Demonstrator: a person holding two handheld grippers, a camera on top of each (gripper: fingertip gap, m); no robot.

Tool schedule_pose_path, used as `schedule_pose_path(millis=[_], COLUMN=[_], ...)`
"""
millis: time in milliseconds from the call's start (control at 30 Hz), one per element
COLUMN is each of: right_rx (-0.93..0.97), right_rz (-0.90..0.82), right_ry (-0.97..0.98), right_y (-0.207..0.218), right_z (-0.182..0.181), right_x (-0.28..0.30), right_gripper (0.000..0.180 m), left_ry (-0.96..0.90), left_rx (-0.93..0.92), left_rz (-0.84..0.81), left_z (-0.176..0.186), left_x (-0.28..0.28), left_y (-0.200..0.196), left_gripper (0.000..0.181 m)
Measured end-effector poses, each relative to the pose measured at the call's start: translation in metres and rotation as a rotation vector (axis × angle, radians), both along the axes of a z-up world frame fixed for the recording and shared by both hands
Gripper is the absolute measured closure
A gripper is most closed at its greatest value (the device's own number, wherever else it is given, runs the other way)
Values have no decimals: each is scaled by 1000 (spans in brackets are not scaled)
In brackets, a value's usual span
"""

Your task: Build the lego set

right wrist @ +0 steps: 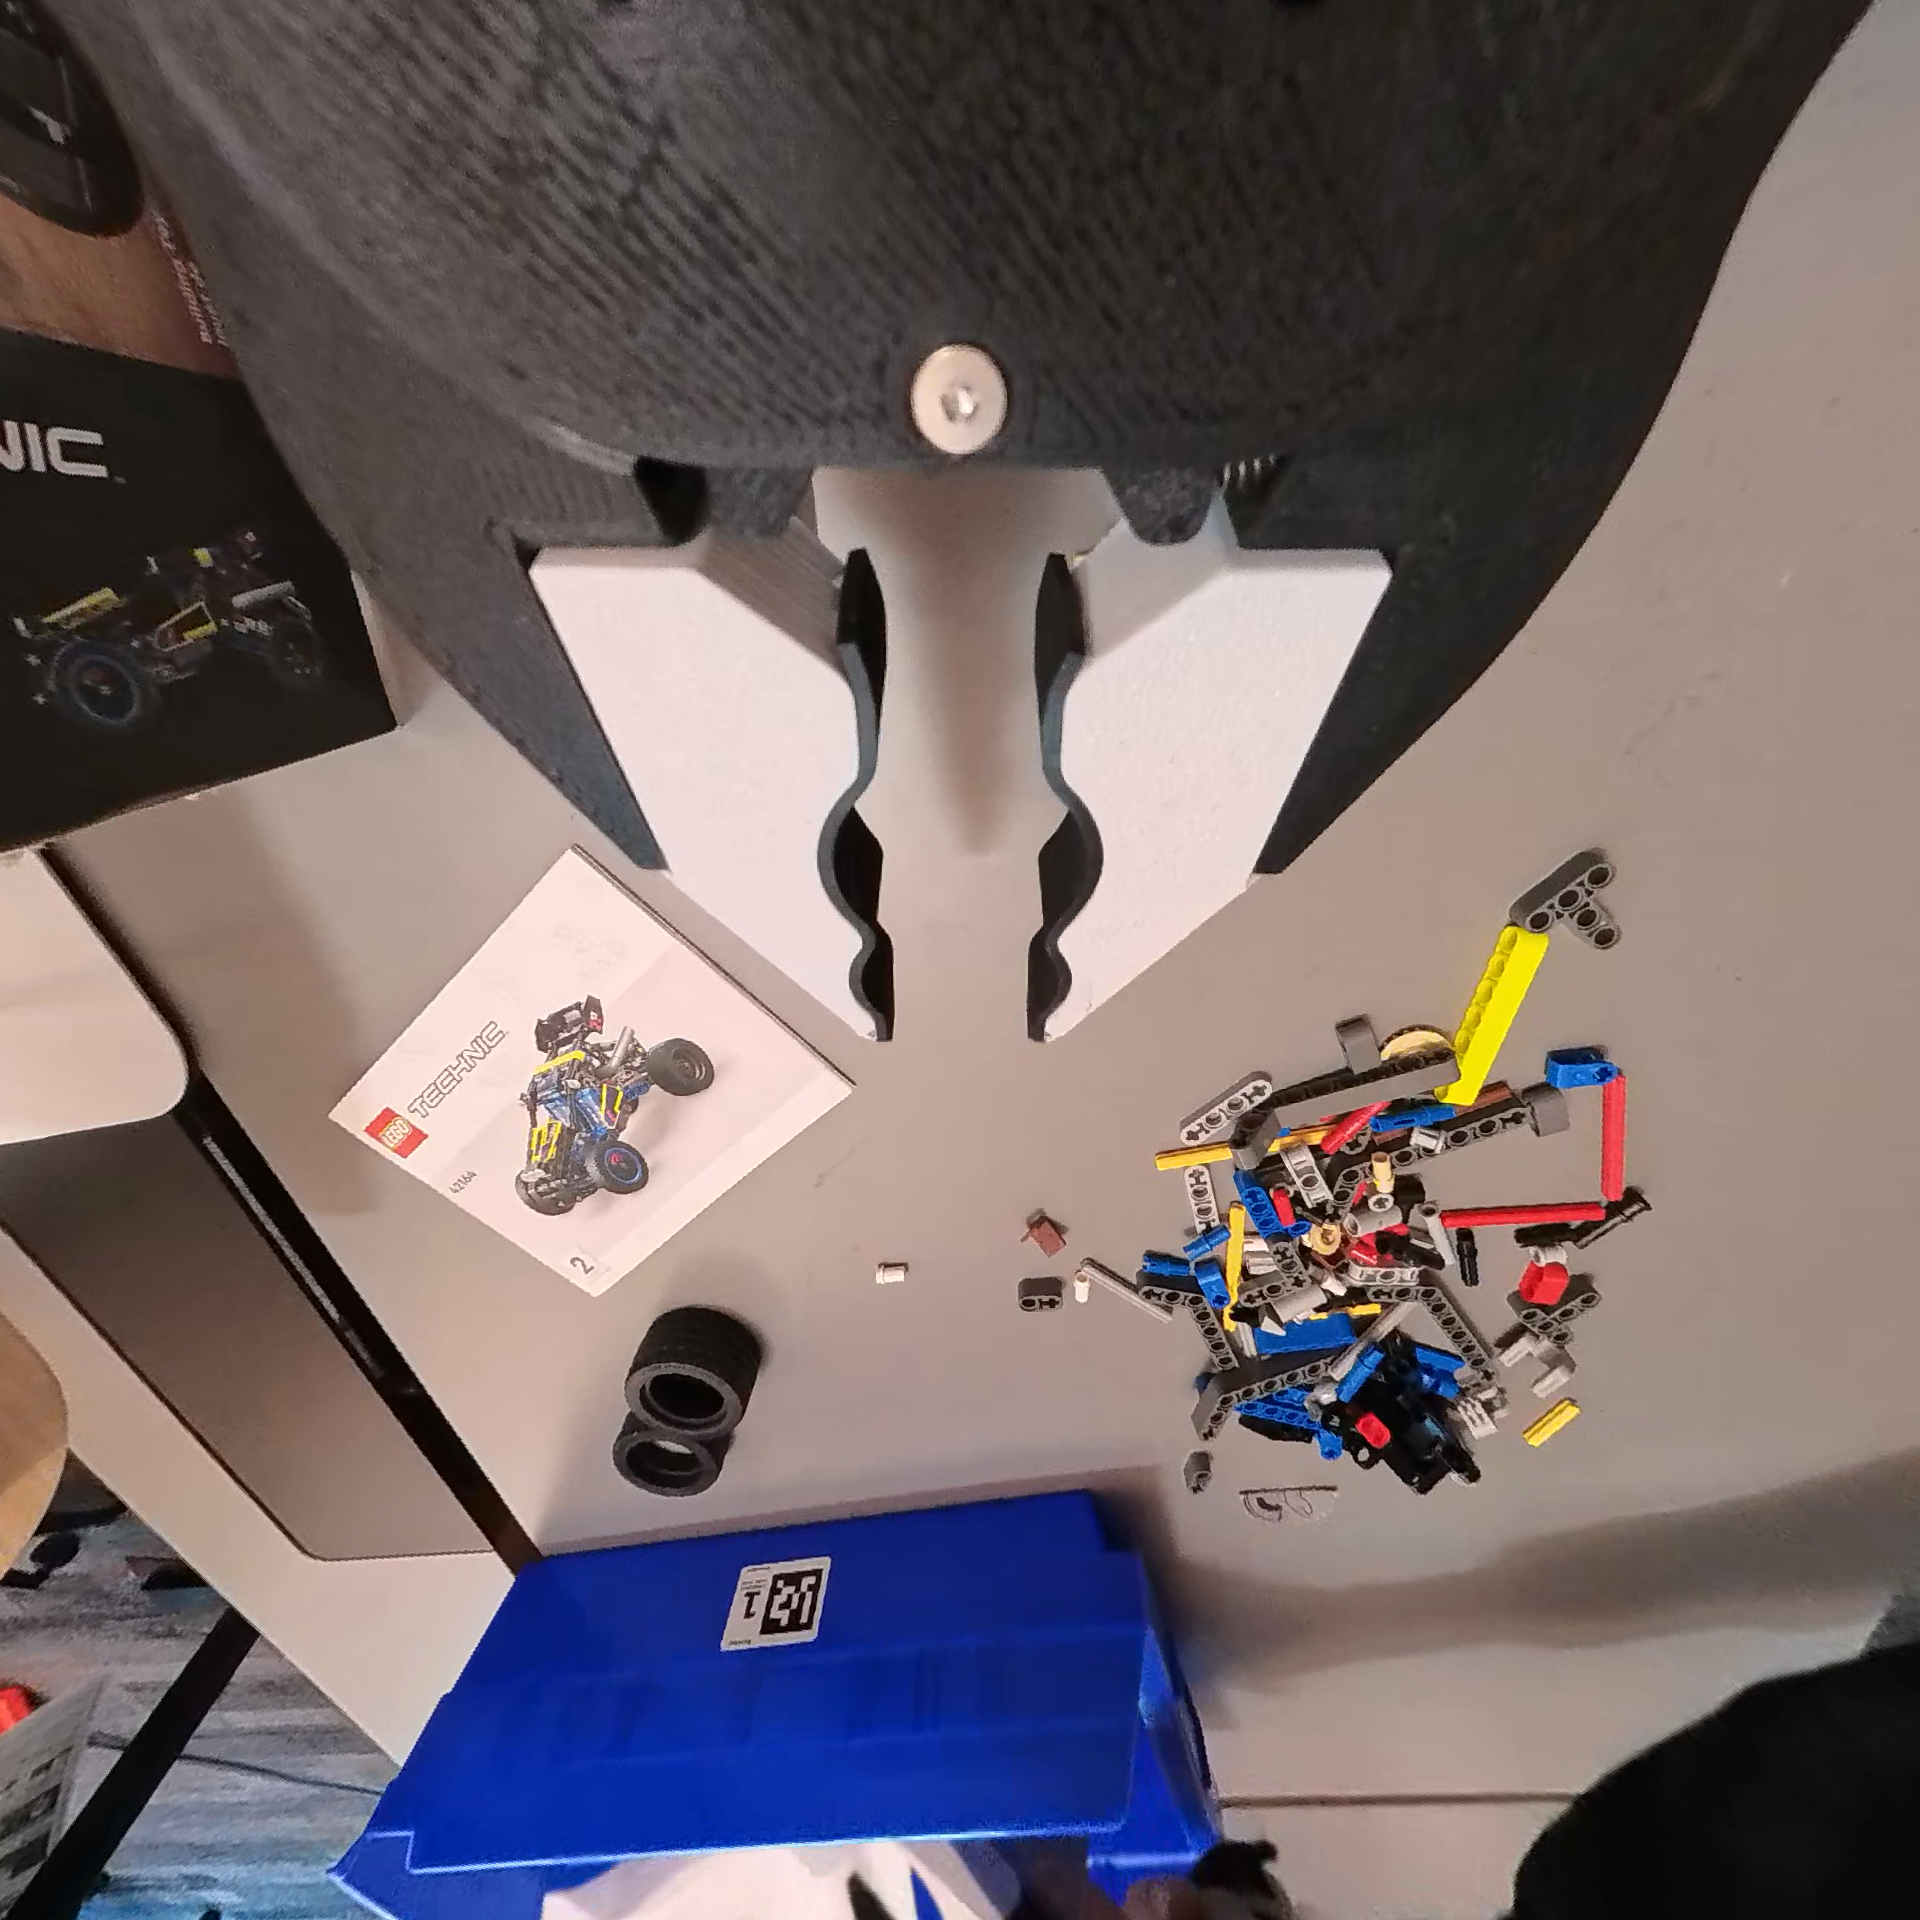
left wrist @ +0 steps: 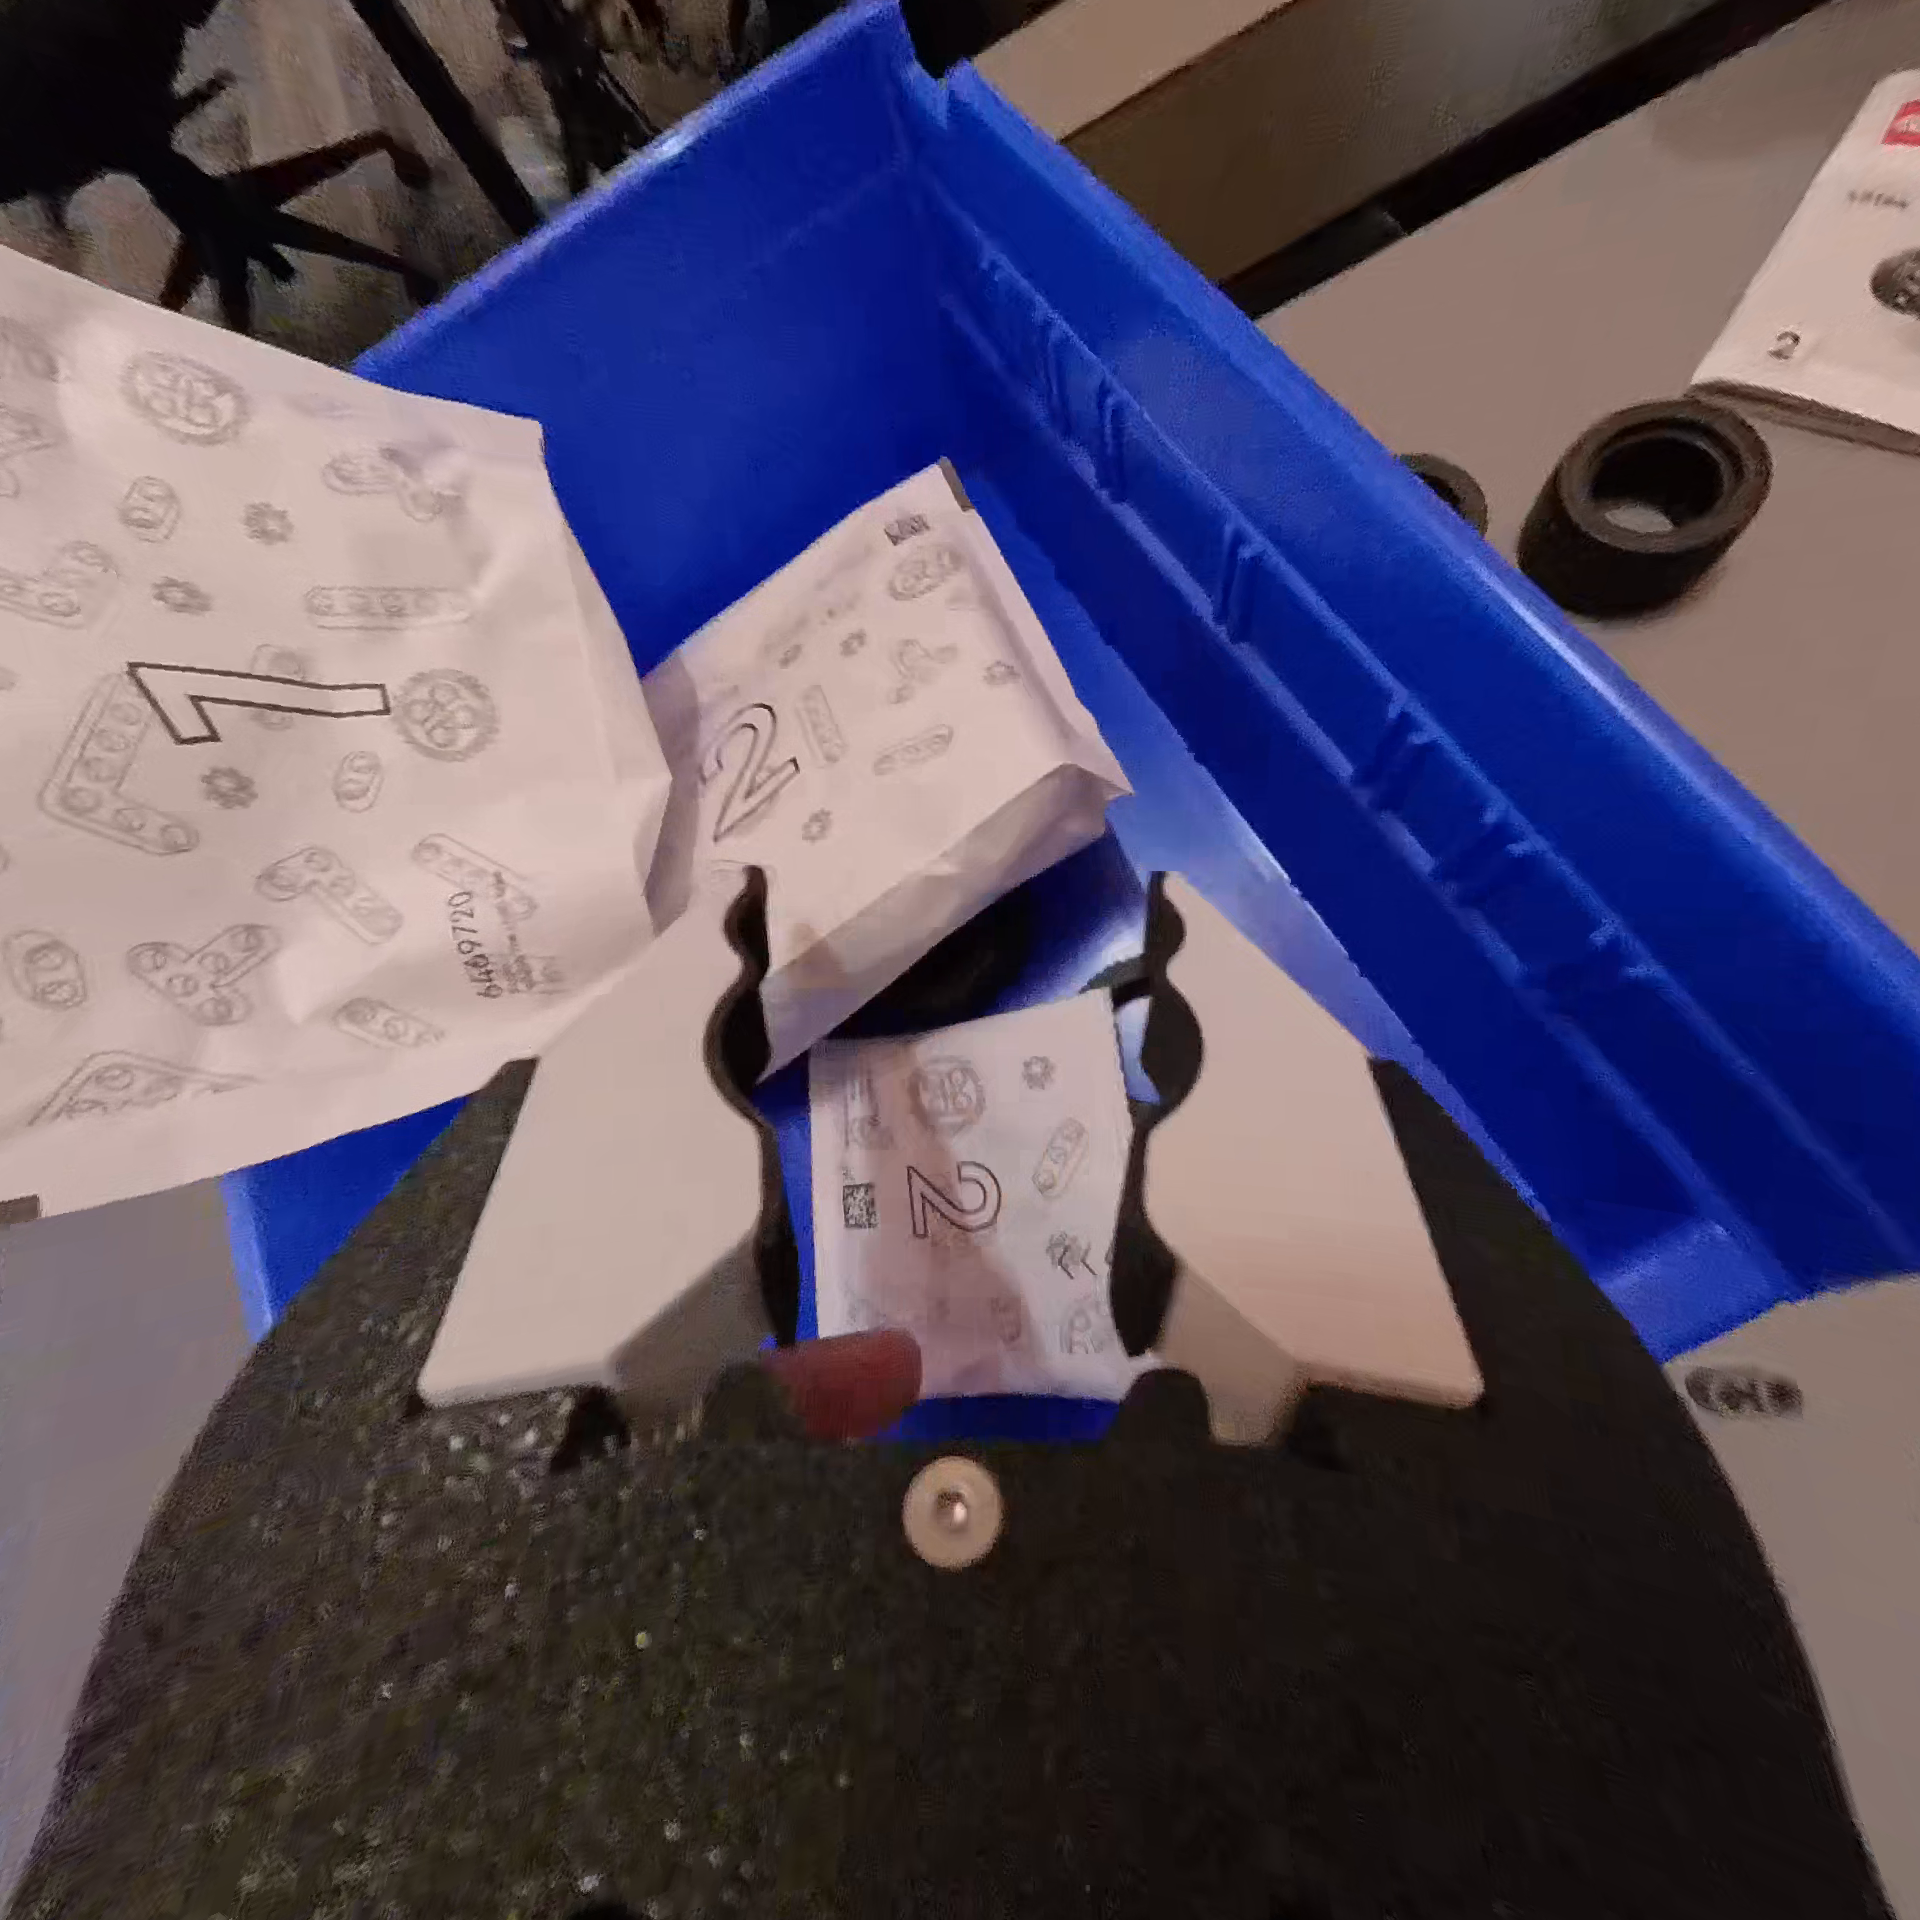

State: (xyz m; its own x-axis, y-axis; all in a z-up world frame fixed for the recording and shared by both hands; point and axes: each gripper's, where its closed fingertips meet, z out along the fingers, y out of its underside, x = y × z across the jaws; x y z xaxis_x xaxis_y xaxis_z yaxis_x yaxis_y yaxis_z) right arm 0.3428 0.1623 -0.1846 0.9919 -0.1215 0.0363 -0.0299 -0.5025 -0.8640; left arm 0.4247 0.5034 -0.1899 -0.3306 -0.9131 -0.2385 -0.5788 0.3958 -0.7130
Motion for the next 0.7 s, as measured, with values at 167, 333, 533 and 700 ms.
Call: schedule_pose_path(millis=[167,333,533,700], right_rx=[-10,-50,-24,-44], right_rz=[14,19,21,29], right_ry=[5,-15,11,4], right_y=[1,-3,0,-1], right_z=[-3,-9,-9,-12], right_x=[-2,-2,-2,-3], right_gripper=[155,155,155,155], left_ry=[275,237,358,388], left_rx=[18,29,153,202], left_rz=[-226,-298,-318,-336], left_z=[-23,-1,-33,-52], left_x=[-32,-39,-30,-17], left_y=[-9,-19,-11,-11], left_gripper=[105,120,120,123])
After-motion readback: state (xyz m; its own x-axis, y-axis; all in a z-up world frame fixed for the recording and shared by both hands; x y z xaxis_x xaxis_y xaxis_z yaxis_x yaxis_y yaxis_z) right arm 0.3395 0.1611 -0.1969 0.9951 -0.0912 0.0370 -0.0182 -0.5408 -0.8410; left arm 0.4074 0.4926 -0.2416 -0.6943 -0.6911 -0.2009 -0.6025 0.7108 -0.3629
